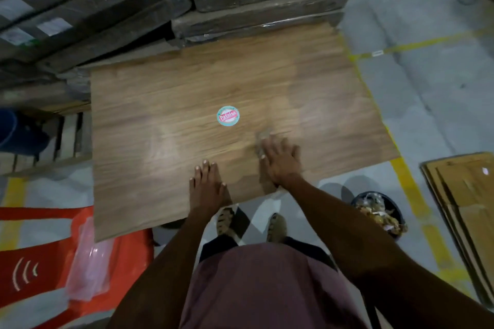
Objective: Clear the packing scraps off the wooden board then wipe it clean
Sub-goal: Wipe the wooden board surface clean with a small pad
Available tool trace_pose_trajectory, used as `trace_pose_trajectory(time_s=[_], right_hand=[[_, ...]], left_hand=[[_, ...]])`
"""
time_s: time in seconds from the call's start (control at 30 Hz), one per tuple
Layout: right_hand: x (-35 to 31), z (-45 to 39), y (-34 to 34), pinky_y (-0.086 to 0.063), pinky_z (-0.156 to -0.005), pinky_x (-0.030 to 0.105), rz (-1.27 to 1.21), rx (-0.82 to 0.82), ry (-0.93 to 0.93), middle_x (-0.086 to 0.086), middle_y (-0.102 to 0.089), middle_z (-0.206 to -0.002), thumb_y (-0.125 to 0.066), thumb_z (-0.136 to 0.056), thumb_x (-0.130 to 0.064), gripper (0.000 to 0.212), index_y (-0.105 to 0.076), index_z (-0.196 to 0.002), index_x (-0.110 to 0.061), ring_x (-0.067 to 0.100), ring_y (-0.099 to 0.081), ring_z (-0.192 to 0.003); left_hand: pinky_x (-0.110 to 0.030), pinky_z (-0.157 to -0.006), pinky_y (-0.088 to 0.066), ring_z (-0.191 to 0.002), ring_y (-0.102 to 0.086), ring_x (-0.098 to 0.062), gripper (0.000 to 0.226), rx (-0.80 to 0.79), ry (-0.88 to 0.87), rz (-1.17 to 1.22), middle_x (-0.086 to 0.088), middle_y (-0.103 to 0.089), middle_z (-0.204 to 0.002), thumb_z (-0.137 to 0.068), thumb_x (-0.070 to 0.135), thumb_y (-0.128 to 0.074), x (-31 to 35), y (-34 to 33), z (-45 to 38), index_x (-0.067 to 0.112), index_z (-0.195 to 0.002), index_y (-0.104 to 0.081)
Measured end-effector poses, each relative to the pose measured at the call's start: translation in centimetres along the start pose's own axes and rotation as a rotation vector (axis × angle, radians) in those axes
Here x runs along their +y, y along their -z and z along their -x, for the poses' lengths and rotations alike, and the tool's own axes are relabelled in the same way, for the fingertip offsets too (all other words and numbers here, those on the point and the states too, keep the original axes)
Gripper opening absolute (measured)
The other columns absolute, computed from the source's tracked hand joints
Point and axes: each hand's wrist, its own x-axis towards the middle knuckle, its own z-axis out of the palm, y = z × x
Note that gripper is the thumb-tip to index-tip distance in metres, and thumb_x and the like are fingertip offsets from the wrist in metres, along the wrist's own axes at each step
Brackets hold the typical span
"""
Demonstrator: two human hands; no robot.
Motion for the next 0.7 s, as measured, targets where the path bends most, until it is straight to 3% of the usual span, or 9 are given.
trace_pose_trajectory(time_s=[0.1,0.2,0.33,0.47,0.63,0.7], right_hand=[[4.4,0.2,1.2,-0.003,-0.119,0.068,-0.114,-0.031,-0.201,-0.001,0.015,-0.170,-0.019,-0.108,-0.048,0.061,0.007,-0.161,-0.035,0.038,0.008,-0.156],[4.8,0.8,1.0,-0.002,-0.119,0.070,-0.103,-0.064,-0.183,0.003,0.021,-0.169,-0.020,-0.107,-0.048,0.064,0.010,-0.161,-0.031,0.042,0.013,-0.155],[0.1,3.6,-1.9,-0.001,-0.118,0.070,0.010,-0.079,0.116,0.007,0.018,-0.169,-0.023,-0.106,-0.047,0.067,0.009,-0.162,-0.027,0.047,0.012,-0.153],[0.0,4.3,-2.1,0.001,-0.119,0.065,0.144,-0.091,0.340,0.001,0.013,-0.171,-0.022,-0.103,-0.048,0.068,0.005,-0.162,-0.028,0.038,0.008,-0.156],[6.7,3.9,-0.3,-0.001,-0.119,0.066,0.054,-0.067,0.024,0.000,0.020,-0.169,-0.018,-0.105,-0.050,0.066,0.013,-0.160,-0.032,0.037,0.015,-0.155],[7.5,4.7,-0.1,0.001,-0.119,0.068,0.034,-0.086,-0.023,0.002,0.023,-0.168,-0.018,-0.106,-0.050,0.067,0.015,-0.160,-0.031,0.039,0.018,-0.154]], left_hand=[[-0.051,-0.122,-0.015,-0.156,-0.004,-0.032,0.068,-0.017,0.010,0.026,-0.006,-0.004,-0.170,-0.103,0.039,-0.044,-0.2,-0.1,0.3,0.019,-0.161,-0.013],[-0.052,-0.123,-0.012,-0.156,-0.001,-0.031,0.068,0.012,0.082,0.062,-0.005,-0.001,-0.170,-0.103,0.035,-0.044,0.7,-0.5,0.6,0.019,-0.161,-0.012],[-0.054,-0.124,-0.008,-0.155,0.003,-0.034,0.071,0.065,0.197,0.076,-0.008,0.003,-0.169,-0.100,0.028,-0.042,3.1,-1.6,0.7,0.016,-0.161,-0.008],[-0.055,-0.123,-0.008,-0.155,0.002,-0.035,0.071,0.091,0.234,0.079,-0.009,0.001,-0.169,-0.099,0.026,-0.043,4.0,-1.9,0.8,0.013,-0.160,-0.008],[-0.055,-0.123,-0.014,-0.155,-0.004,-0.036,0.066,0.126,0.186,0.101,-0.011,-0.006,-0.169,-0.100,0.023,-0.043,3.1,-2.6,1.6,0.014,-0.160,-0.015],[-0.055,-0.123,-0.013,-0.155,-0.004,-0.036,0.063,0.132,0.202,0.099,-0.011,-0.006,-0.169,-0.103,0.023,-0.039,3.2,-3.0,1.9,0.013,-0.160,-0.015]])
